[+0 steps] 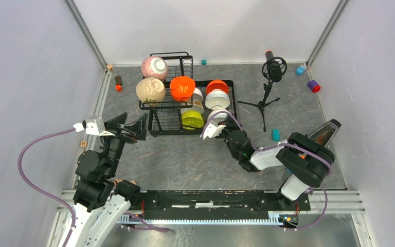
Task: Unload the bowls from the dish rack
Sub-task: Pick up the bowl from the dish rack.
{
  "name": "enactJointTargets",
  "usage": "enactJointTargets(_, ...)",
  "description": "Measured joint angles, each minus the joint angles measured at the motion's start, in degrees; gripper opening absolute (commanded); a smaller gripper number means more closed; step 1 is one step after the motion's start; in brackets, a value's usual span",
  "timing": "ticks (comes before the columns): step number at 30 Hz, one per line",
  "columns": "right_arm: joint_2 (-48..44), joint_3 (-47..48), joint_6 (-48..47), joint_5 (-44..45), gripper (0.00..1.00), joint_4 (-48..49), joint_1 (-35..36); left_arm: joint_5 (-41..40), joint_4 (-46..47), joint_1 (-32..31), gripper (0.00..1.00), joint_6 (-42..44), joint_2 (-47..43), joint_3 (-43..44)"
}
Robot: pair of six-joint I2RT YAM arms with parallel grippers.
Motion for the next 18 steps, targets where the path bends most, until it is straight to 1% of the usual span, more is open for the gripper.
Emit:
enactJointTargets(8, 0.17, -0.52, -1.99, 3.52, 0.00, 2.99, 0.13, -0.02, 0.00, 0.00, 1.00, 0.02, 0.00, 0.00)
enactJointTargets(11, 0.07, -0.66, -3.19, 6.36, 0.00, 6.38, -0.17, -0.04, 0.00, 0.00, 1.00, 0.02, 0.00, 0.00)
enactJointTargets(18, -0.59, -0.72, -4.72, 8.94, 0.00, 11.06, 0.20, -0.04, -0.02, 0.00, 1.00, 0.02, 0.00, 0.00)
